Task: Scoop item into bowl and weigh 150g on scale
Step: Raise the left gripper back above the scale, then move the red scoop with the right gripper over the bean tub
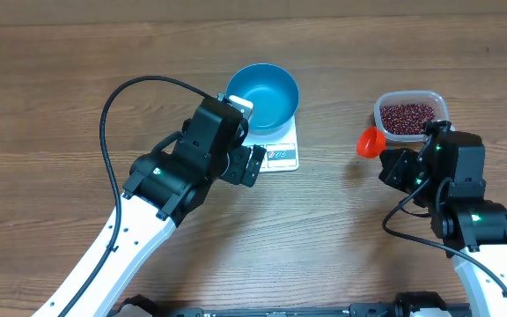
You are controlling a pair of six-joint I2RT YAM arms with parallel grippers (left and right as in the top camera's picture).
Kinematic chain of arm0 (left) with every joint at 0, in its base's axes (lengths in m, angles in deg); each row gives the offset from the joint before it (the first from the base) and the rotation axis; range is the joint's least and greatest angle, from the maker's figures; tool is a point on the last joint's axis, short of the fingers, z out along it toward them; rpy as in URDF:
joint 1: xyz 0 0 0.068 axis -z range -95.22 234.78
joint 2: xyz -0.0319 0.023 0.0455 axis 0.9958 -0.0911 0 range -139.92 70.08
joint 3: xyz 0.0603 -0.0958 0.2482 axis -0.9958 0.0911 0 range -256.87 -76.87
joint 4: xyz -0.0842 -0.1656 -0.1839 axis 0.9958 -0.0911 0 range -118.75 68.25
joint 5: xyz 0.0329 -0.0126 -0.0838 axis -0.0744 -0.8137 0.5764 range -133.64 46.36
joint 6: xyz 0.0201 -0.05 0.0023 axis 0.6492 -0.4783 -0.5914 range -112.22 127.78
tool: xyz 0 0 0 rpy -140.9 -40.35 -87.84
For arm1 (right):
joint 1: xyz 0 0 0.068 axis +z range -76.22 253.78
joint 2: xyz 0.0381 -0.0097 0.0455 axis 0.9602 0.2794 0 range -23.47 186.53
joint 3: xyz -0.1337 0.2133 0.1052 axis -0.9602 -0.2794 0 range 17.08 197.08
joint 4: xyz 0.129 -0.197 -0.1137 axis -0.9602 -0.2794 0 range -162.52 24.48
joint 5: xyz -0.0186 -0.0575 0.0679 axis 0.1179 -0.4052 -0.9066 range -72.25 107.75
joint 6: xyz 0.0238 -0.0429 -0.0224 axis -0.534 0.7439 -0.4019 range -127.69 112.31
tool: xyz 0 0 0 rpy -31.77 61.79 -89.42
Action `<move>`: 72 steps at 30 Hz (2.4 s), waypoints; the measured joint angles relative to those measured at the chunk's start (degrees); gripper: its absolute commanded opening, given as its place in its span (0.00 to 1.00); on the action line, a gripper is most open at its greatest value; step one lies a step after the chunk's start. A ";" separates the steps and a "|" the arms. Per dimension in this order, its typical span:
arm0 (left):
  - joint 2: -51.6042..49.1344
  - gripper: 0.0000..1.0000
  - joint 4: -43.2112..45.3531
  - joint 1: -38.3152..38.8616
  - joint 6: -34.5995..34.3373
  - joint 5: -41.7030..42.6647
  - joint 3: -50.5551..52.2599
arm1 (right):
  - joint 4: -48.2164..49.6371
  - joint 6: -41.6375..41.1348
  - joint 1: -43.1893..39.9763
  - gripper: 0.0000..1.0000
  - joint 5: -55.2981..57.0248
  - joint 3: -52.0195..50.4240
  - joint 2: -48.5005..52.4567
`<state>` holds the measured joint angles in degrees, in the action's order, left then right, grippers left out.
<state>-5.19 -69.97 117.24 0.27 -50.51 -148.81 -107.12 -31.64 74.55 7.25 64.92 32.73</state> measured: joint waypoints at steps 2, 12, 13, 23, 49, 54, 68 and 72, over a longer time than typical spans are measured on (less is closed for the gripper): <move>0.00 0.99 0.00 0.00 0.00 0.00 0.00 | 0.04 0.00 0.00 0.04 0.02 0.00 0.00; 0.00 1.00 0.02 0.00 0.00 0.00 0.00 | 0.11 0.00 0.00 0.04 0.00 0.00 0.00; 0.00 0.99 0.02 0.00 0.00 -0.02 0.00 | 0.15 0.00 0.00 0.04 0.02 0.00 0.00; 0.00 1.00 1.95 0.00 0.00 -0.28 0.00 | 0.72 0.02 0.00 0.04 0.02 0.00 0.00; 0.00 1.00 1.97 0.00 0.00 -0.48 0.00 | -8.81 6.60 0.00 0.04 1.53 7.78 0.98; 0.00 1.00 1.97 0.00 0.00 -0.52 0.00 | -14.23 8.85 0.00 0.04 5.25 16.28 5.09; 0.00 0.99 1.95 0.00 0.00 -0.66 0.00 | -13.51 16.70 -6.67 0.04 12.39 22.01 17.64; 0.00 1.00 1.95 0.00 0.00 -0.68 0.00 | -11.02 19.85 -9.29 0.04 12.72 22.01 18.69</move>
<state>-5.19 -68.03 117.24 0.27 -51.19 -148.81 -118.14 -11.79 65.26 19.97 86.93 51.42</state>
